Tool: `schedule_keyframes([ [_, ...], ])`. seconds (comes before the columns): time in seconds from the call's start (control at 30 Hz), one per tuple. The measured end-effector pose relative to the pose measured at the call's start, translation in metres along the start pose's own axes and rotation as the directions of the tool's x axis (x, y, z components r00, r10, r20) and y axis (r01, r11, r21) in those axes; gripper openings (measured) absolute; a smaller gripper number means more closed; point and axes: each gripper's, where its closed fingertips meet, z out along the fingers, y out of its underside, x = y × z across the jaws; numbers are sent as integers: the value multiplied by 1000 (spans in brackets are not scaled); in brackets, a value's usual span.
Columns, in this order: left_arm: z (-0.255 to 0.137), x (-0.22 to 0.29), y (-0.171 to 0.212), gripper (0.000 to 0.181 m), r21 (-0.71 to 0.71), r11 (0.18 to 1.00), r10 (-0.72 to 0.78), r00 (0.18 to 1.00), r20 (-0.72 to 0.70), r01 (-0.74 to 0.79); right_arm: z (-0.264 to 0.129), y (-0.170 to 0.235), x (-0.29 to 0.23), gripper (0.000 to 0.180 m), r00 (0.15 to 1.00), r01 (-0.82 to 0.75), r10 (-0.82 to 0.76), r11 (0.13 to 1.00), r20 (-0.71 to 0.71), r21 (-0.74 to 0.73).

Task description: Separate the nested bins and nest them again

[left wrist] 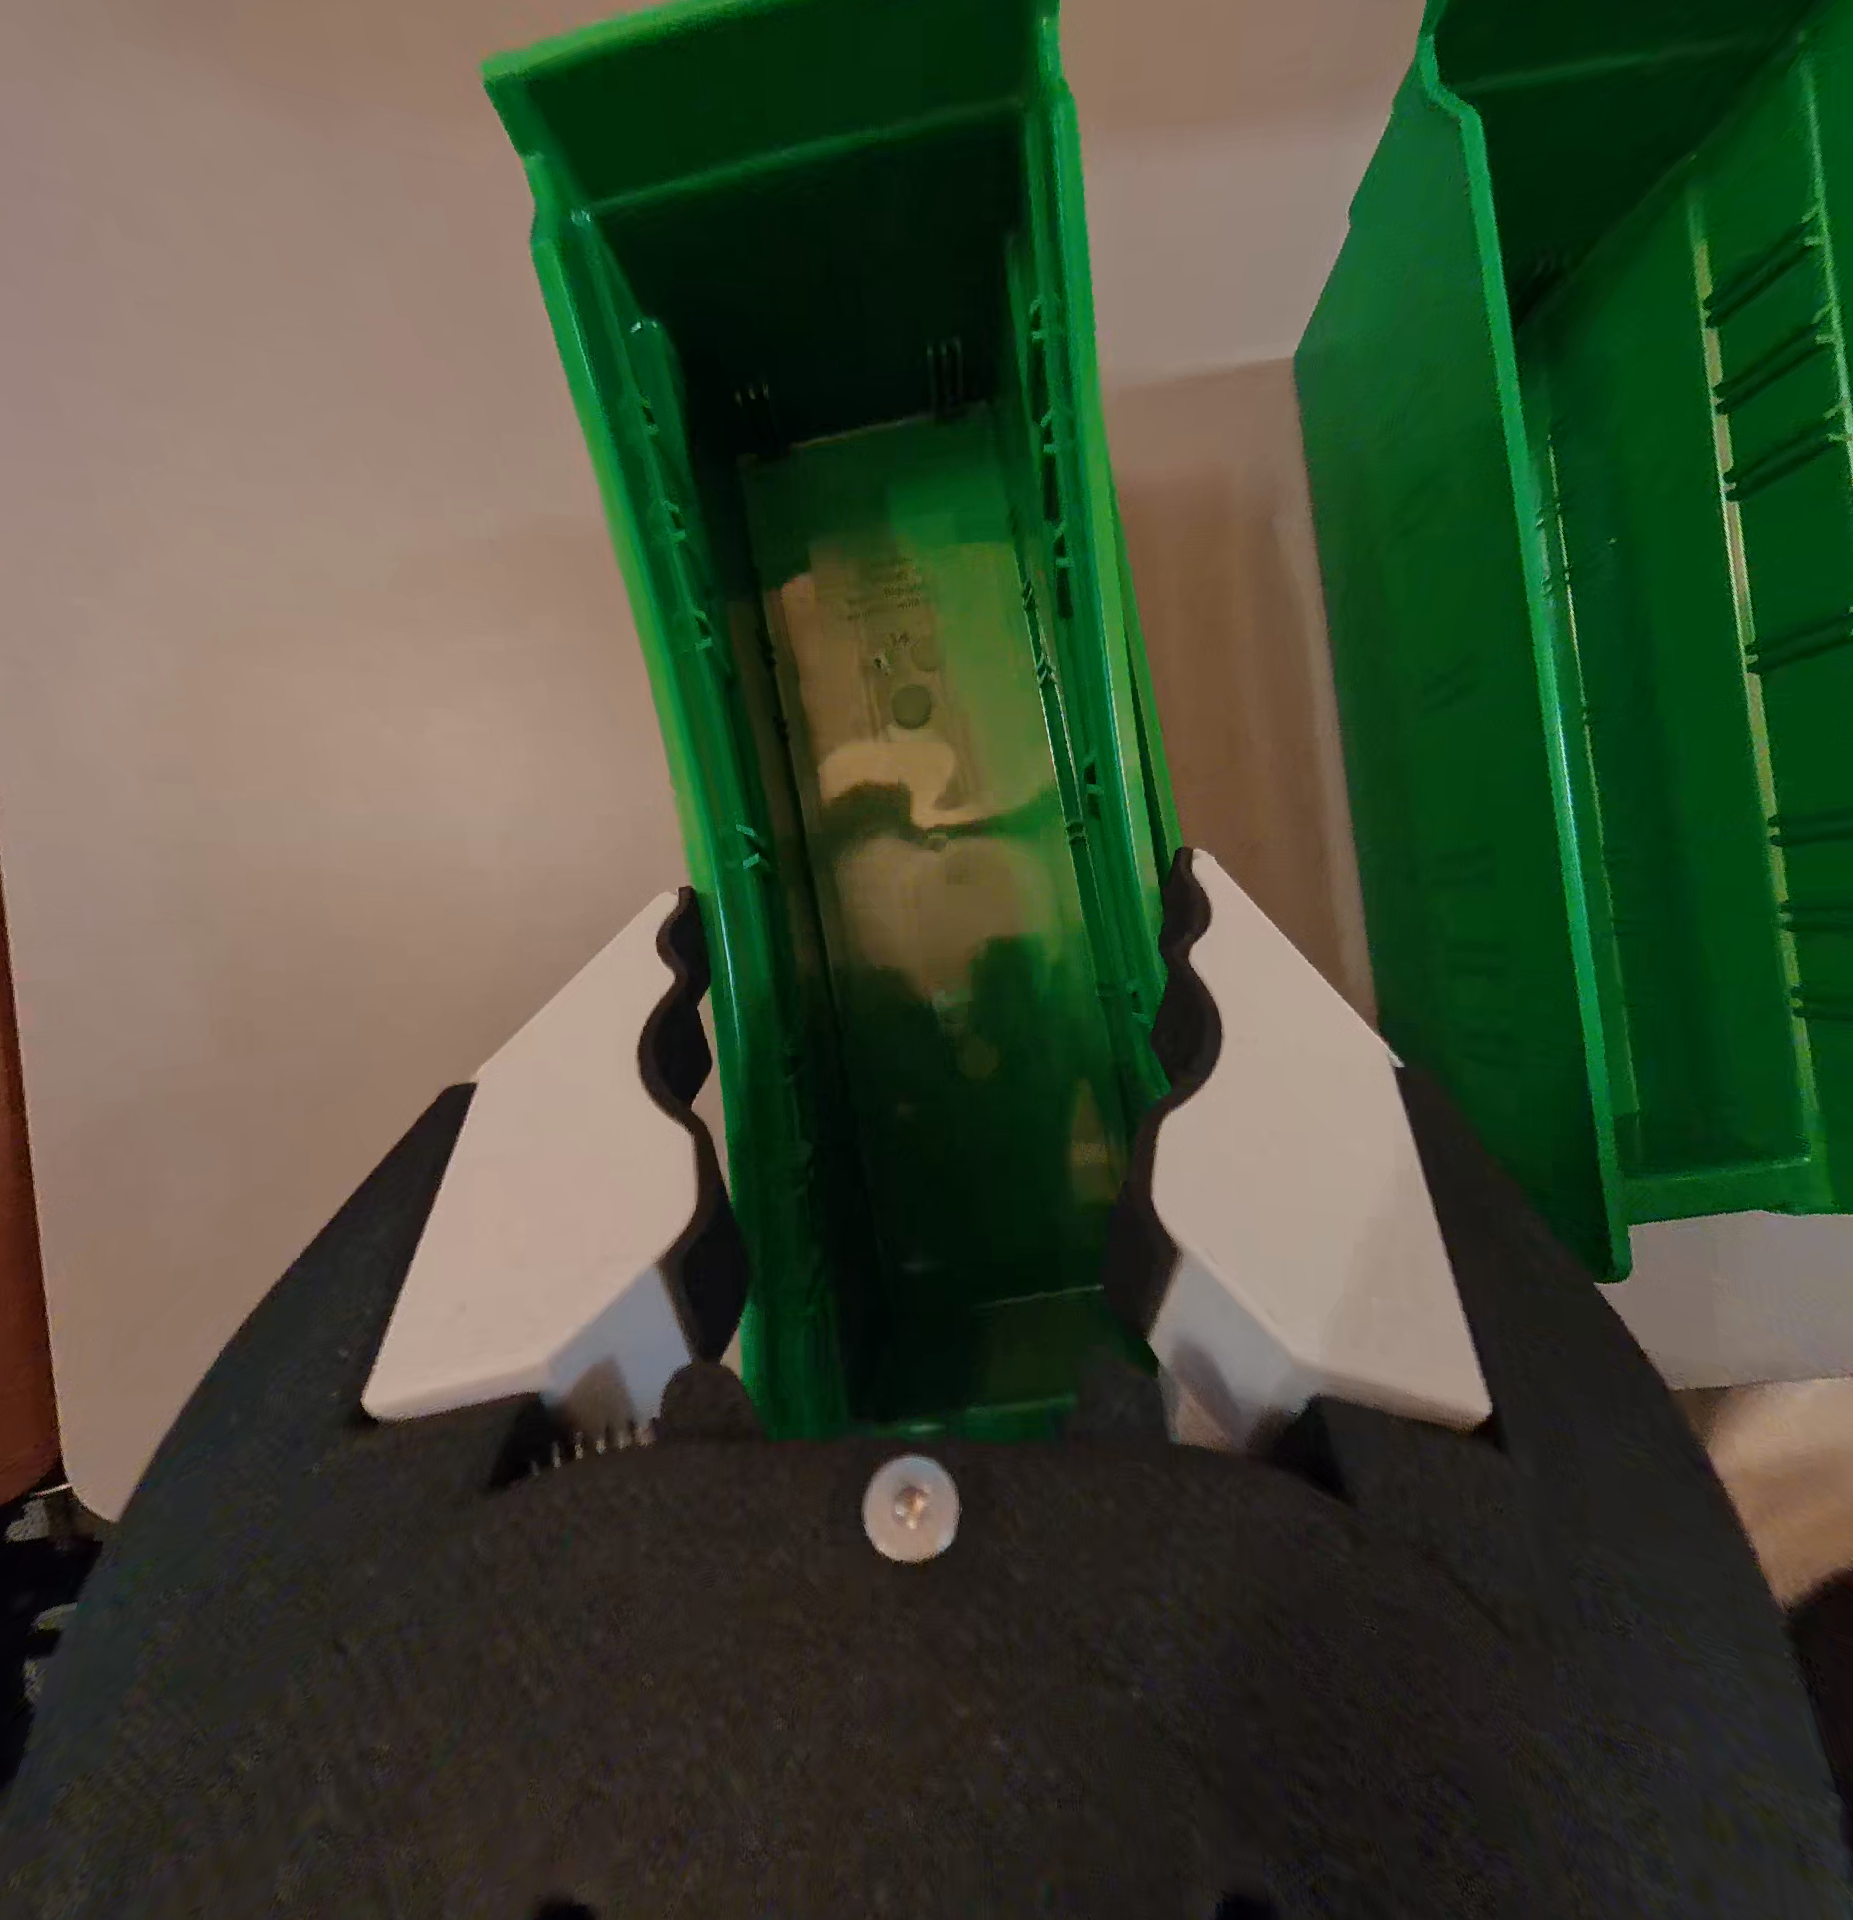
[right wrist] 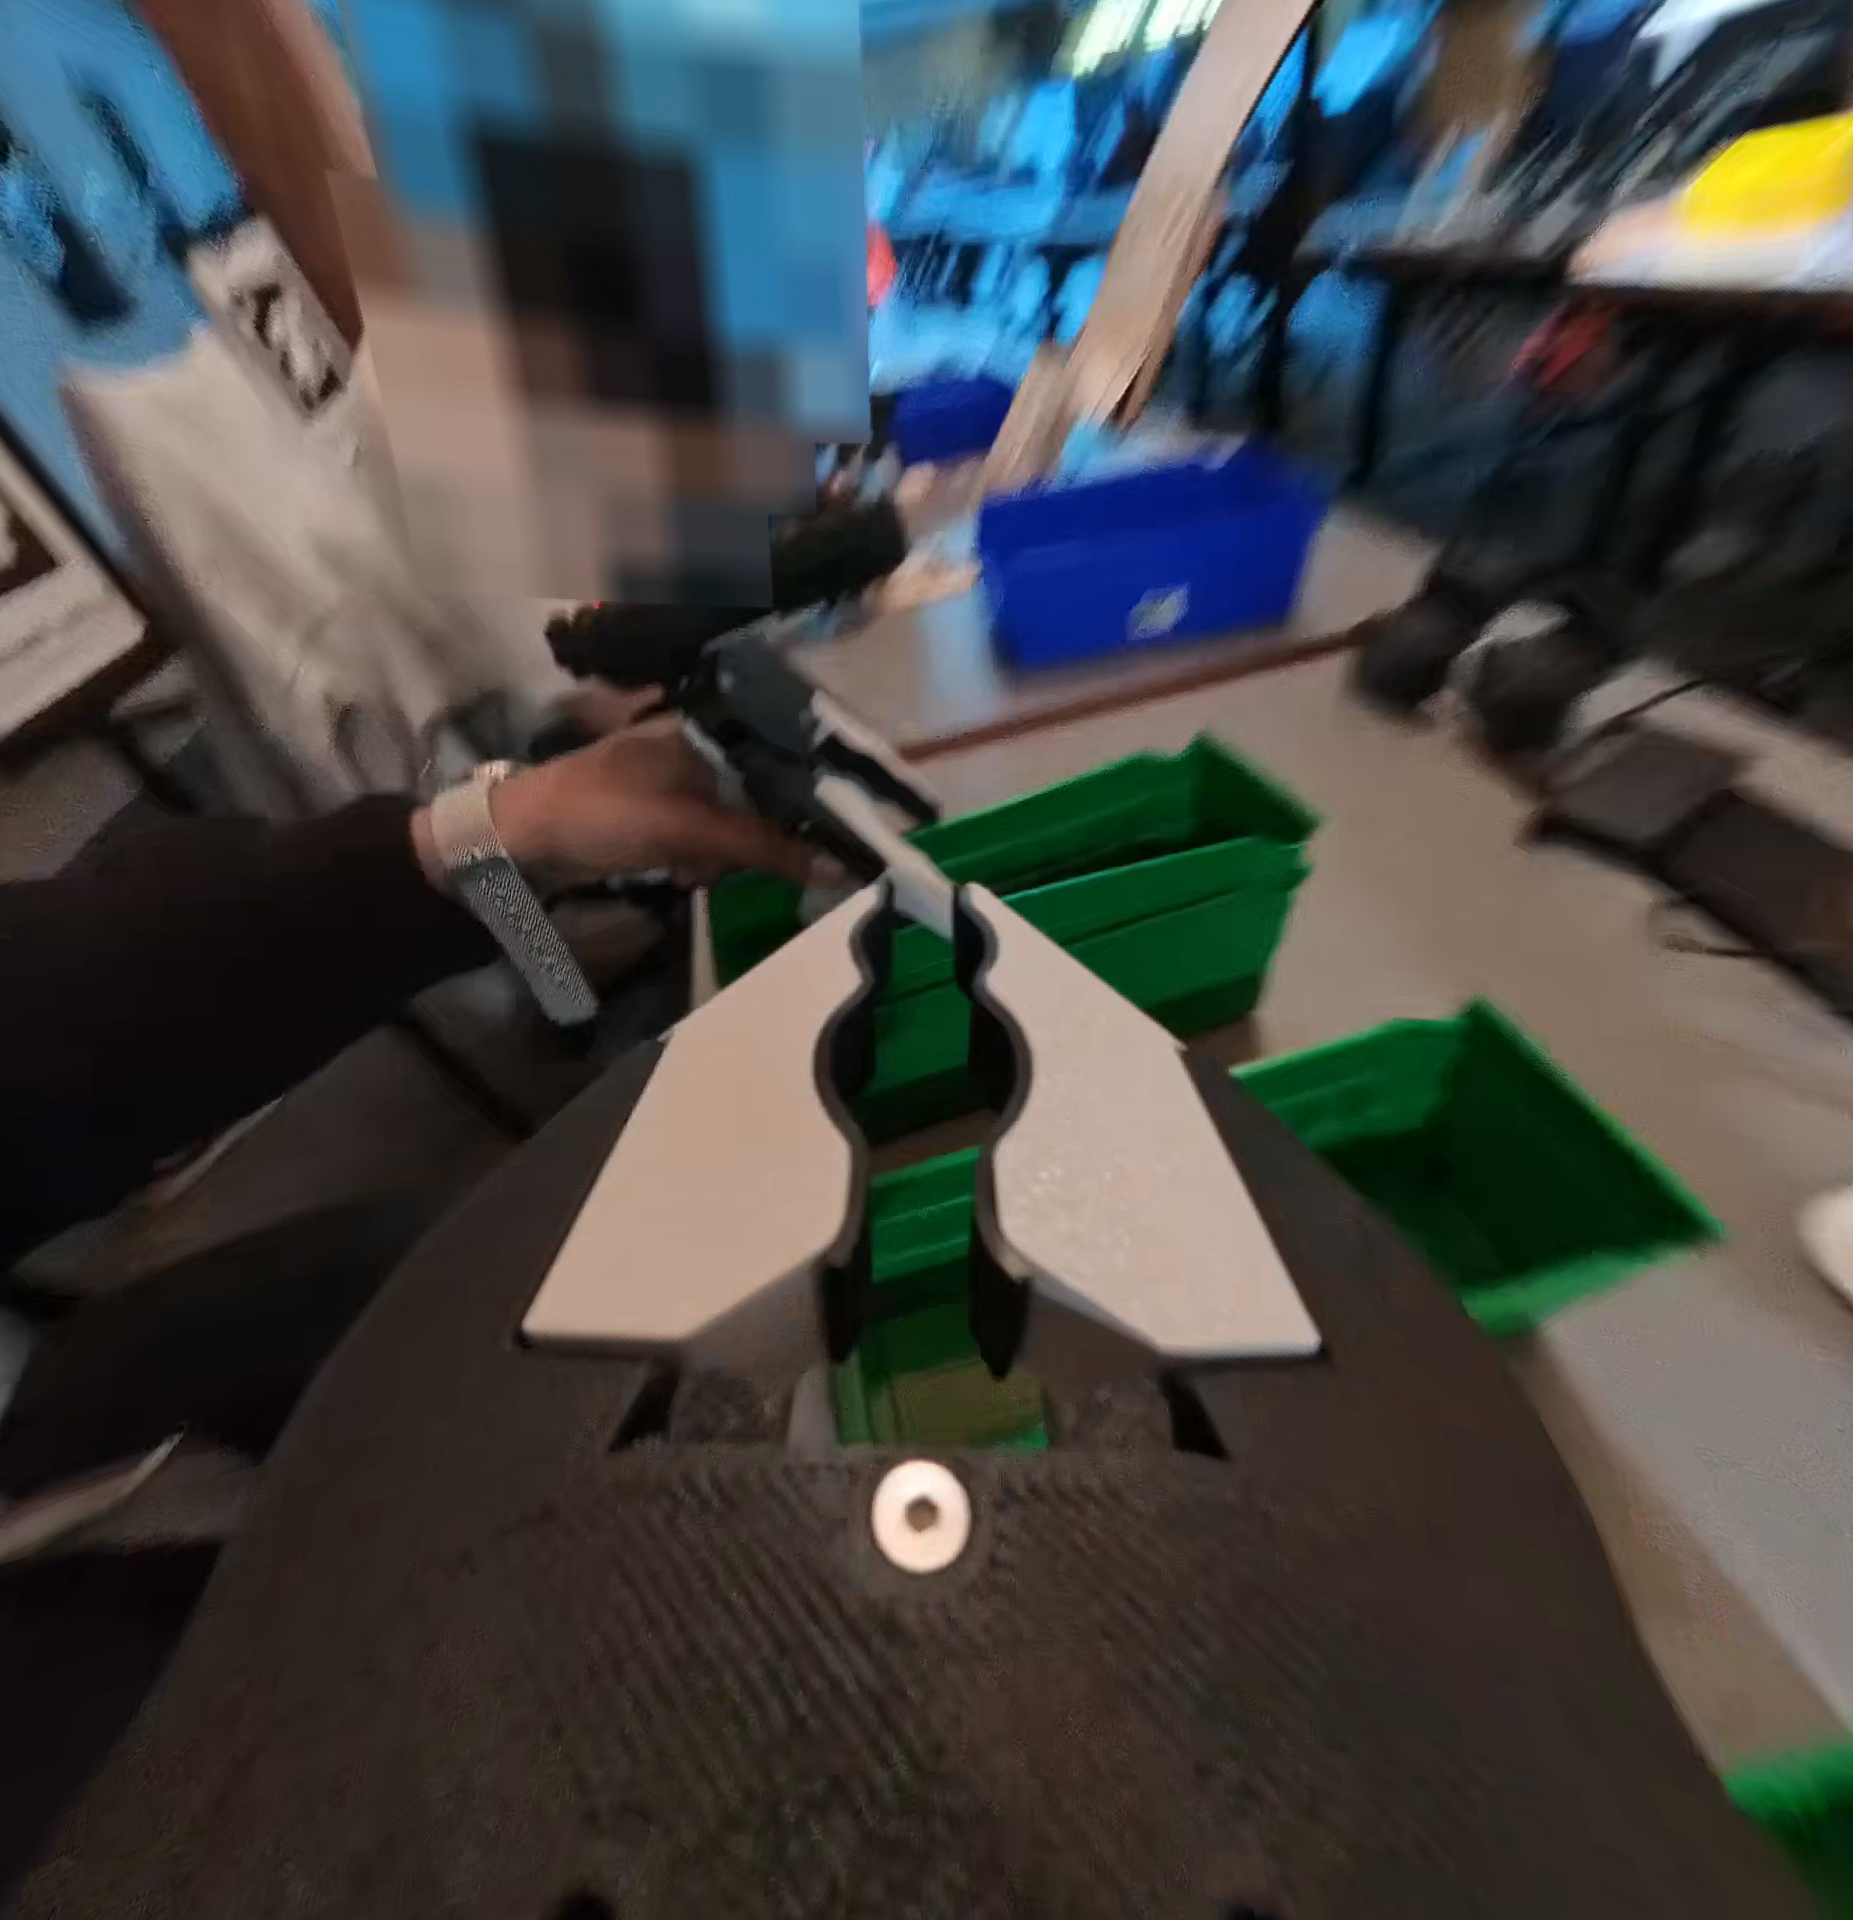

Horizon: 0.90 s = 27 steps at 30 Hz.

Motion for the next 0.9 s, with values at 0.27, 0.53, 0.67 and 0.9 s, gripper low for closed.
schedule_keyframes([
  [0.27,1,-2,1,89,2,1000,-6,1000,-10,6,147,114,31,22,999,37,-30,752,23,-659],
  [0.53,0,-6,-1,88,30,999,-42,998,-42,44,171,141,45,23,1000,19,-19,703,8,-711],
  [0.67,-2,1,-5,90,44,997,-65,995,-74,68,169,174,55,23,998,40,-64,611,1,-790],
  [0.9,2,0,-5,90,31,999,-43,999,-20,43,169,115,55,24,994,-87,108,784,-3,-615],
])
